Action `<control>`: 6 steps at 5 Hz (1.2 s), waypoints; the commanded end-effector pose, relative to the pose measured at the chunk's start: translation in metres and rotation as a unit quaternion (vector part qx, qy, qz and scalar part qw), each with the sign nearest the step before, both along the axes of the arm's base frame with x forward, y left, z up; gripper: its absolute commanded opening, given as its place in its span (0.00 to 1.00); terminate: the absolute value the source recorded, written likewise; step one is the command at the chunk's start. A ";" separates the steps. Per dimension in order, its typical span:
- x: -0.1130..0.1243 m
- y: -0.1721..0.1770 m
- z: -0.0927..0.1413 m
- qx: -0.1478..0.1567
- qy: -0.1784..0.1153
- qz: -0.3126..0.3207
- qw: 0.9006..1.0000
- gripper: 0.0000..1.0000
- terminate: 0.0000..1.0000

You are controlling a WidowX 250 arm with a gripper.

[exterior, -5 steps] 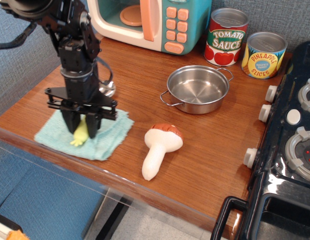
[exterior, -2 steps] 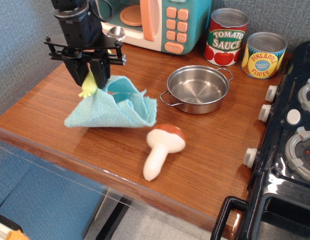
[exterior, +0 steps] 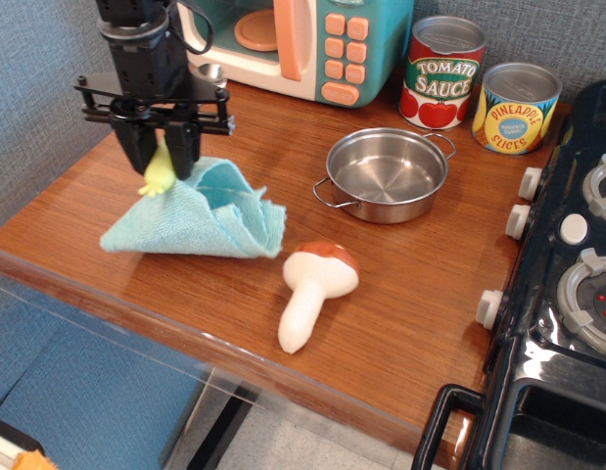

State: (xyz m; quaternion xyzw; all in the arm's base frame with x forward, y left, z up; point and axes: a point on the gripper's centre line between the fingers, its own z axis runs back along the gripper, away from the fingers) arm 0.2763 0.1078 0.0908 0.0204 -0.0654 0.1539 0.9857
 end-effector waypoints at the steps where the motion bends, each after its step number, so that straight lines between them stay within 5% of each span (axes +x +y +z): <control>1: -0.023 0.002 -0.005 0.025 0.029 0.009 0.999 1.00 0.00; 3: -0.021 0.003 -0.017 0.017 0.070 0.015 0.997 1.00 0.00; 4: -0.012 0.012 -0.023 0.004 0.060 0.047 0.997 1.00 0.00; 6: -0.014 0.008 -0.053 -0.002 0.083 0.064 0.994 1.00 0.00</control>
